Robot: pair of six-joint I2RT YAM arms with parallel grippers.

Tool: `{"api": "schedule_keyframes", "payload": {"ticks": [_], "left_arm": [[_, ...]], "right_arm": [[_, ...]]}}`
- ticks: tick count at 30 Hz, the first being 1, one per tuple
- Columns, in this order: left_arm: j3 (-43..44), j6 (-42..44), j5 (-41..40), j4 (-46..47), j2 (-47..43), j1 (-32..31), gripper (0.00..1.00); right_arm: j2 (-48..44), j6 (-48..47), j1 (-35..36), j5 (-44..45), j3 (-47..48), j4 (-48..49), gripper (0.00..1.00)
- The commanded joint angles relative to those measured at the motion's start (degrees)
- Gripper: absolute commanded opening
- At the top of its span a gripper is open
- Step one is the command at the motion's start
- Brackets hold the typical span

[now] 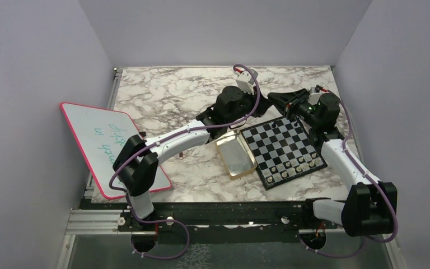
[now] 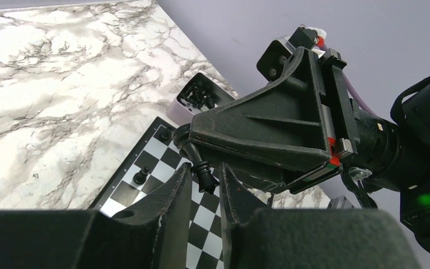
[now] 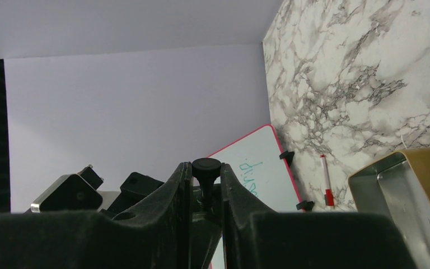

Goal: Set up the chess pieces on the board
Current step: Place the chess piece on the chessboard.

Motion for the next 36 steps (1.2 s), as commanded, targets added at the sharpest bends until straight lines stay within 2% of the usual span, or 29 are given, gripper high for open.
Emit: {"api": "schedule_keyframes", "payload": {"ticks": [1, 4, 9, 12, 18, 26, 30, 36], "left_arm": [[1.7, 1.7, -0.8, 2.4, -0.5, -0.4, 0.23], [1.6, 3.5, -0.3, 2.1, -0.6, -0.4, 0.22], [0.6, 6.1, -1.0, 1.6, -2.1, -0.4, 0.08], [0.8, 7.3, -0.8, -0.5, -2.7, -0.4, 0.04], [1.1, 8.7, -0.6, -6.6, -3.4, -0.4, 0.03], [1.2, 10.2, 0.9, -14.0, -4.4, -0.4, 0.03], [1.3, 11.4, 1.7, -19.0, -4.2, -0.4, 0.04], [2.2, 12.4, 1.5, -26.2, -3.8, -0.4, 0.06]], "right_arm": [[-1.7, -1.6, 0.2, -1.9, -0.2, 0.8, 0.16], [-2.2, -3.3, 0.2, -2.5, -1.2, 0.1, 0.17], [-4.3, -7.4, 0.2, -5.1, -4.2, -2.1, 0.22], [-5.2, -9.8, 0.2, -4.8, -5.8, -4.1, 0.23], [-5.7, -11.7, 0.2, -6.1, -9.9, -3.2, 0.29], [-5.1, -20.9, 0.2, -4.7, -9.3, -10.0, 0.51], [-7.1, -25.0, 0.2, -1.1, -9.0, -15.0, 0.59], [-10.1, -32.5, -0.1, 9.4, -6.7, -24.3, 0.69]]}}
